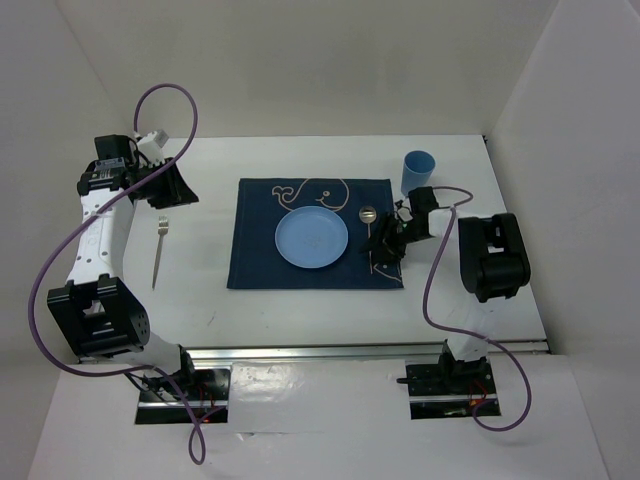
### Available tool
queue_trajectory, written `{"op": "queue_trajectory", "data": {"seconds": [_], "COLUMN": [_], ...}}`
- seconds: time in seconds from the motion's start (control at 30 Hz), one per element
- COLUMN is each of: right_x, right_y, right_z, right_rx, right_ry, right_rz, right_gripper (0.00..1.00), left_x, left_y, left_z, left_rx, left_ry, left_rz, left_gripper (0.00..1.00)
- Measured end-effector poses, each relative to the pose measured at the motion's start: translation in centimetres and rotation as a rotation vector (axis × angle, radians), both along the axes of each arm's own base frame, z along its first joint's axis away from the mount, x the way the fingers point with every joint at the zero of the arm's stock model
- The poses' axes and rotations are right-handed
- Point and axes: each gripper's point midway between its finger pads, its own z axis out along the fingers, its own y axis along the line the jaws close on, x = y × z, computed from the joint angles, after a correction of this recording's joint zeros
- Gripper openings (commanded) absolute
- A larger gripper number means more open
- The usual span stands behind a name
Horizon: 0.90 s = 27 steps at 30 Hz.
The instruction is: Set the dinner table for one person
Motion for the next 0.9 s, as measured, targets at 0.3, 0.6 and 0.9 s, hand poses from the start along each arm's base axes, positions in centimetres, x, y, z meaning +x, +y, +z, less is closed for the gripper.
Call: {"op": "queue_trajectory", "data": {"seconds": [0.3,0.6,0.9], "right_x": [-0.2,0.1,1.4], "right_y": [0.4,-1.2,-3.8], "right_z": [-0.1,0.2,4.8], "right_rx": [-0.085,-0.200,-0.355], "right_ry": [0.005,0.009,-0.130], "right_rz": [0.031,-0.004,-0.052], "right_gripper": [0.57,0.60,1.00], "left_x": [0.0,-0.1,0.1], "left_y": [0.0,0.1,3.8], "left_z": [0.0,-0.1,-2.6], "left_rx": [0.001,0.006,0.264], "left_ry": [0.000,0.007,0.080], "left_rz": [-0.001,0.003,0.014], "left_gripper": [0.38,0.39,0.90]}}
